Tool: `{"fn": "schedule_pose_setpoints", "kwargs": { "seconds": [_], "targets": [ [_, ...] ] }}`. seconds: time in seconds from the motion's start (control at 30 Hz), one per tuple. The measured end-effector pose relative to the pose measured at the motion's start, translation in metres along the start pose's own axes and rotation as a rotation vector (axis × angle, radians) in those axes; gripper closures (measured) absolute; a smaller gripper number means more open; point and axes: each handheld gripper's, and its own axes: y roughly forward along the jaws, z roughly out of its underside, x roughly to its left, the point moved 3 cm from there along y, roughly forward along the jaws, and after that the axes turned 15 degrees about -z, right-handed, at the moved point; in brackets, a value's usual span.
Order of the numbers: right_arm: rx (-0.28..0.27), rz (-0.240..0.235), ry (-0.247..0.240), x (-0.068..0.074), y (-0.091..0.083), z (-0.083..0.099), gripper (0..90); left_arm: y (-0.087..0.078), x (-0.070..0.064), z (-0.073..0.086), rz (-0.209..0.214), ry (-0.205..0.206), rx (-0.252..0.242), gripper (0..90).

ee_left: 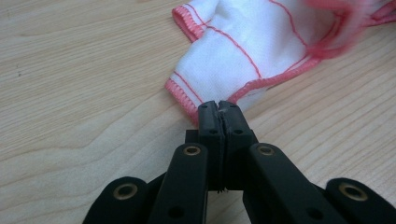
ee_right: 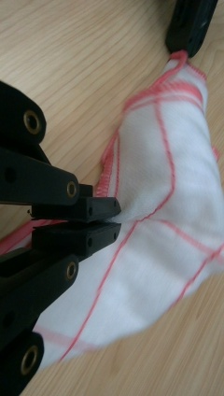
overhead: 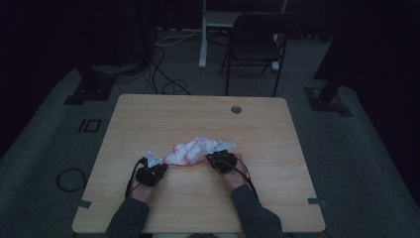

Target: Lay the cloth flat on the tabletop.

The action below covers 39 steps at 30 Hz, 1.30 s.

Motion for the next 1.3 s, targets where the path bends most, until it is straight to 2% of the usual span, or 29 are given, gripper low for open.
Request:
{"fn": "schedule_pose_setpoints", "kwargs": {
  "seconds": [0.03, 0.07, 0.2, 0.23, 0.27, 0.3, 0.33, 0.43, 0.47, 0.6, 0.7, 0.77, 0.9, 1.07, 1.23, 1.3],
  "targets": [
    [0.0, 0.0, 0.0, 0.0, 0.0, 0.0, 87.4, 0.0, 0.0, 0.0, 0.0, 0.0, 0.0, 89.6],
    [-0.003, 0.005, 0.012, -0.006, -0.009, 0.005, 87.4, 0.0, 0.001, 0.0, -0.001, -0.003, 0.001, 89.6],
    [0.001, 0.017, 0.032, -0.019, -0.026, 0.016, 87.5, -0.001, 0.005, 0.002, -0.008, -0.012, 0.006, 89.6],
    [0.001, 0.017, 0.032, -0.019, -0.026, 0.016, 87.5, -0.001, 0.005, 0.002, -0.008, -0.012, 0.006, 89.6],
    [0.002, 0.016, 0.046, -0.024, -0.035, 0.022, 87.5, -0.001, 0.007, 0.002, -0.013, -0.016, 0.009, 89.6],
    [0.002, 0.016, 0.046, -0.024, -0.035, 0.022, 87.5, -0.001, 0.007, 0.002, -0.013, -0.016, 0.009, 89.6],
    [0.004, 0.022, 0.051, -0.029, -0.043, 0.026, 87.5, -0.002, 0.01, 0.003, -0.017, -0.022, 0.015, 89.6],
    [0.004, 0.027, 0.057, -0.033, -0.05, 0.029, 87.5, -0.003, 0.012, 0.004, -0.018, -0.026, 0.02, 89.6],
    [0.0, 0.02, 0.064, -0.037, -0.058, 0.032, 87.4, -0.004, 0.012, 0.005, -0.015, -0.032, 0.021, 89.6],
    [0.008, 0.014, 0.051, -0.037, -0.067, 0.033, 87.1, -0.009, 0.01, 0.003, -0.015, -0.022, 0.012, 89.5],
    [0.005, 0.006, 0.039, -0.036, -0.068, 0.032, 86.9, -0.012, 0.01, 0.002, -0.015, -0.028, 0.0, 89.4],
    [-0.011, -0.008, 0.034, -0.033, -0.07, 0.029, 86.7, -0.022, 0.011, -0.002, -0.003, -0.043, -0.038, 89.4],
    [-0.024, -0.02, 0.017, -0.029, -0.072, 0.023, 86.4, -0.03, 0.015, -0.004, -0.01, -0.061, -0.065, 89.3],
    [-0.039, -0.028, 0.019, -0.028, -0.07, 0.018, 85.7, -0.033, 0.02, -0.003, -0.022, -0.072, -0.061, 89.3],
    [-0.04, -0.038, 0.024, -0.027, -0.055, 0.01, 83.6, -0.032, 0.03, 0.001, -0.055, -0.104, -0.042, 89.0],
    [-0.04, -0.042, 0.034, -0.028, -0.045, 0.007, 82.5, -0.031, 0.037, 0.003, -0.075, -0.136, -0.034, 88.6]
  ]
}}
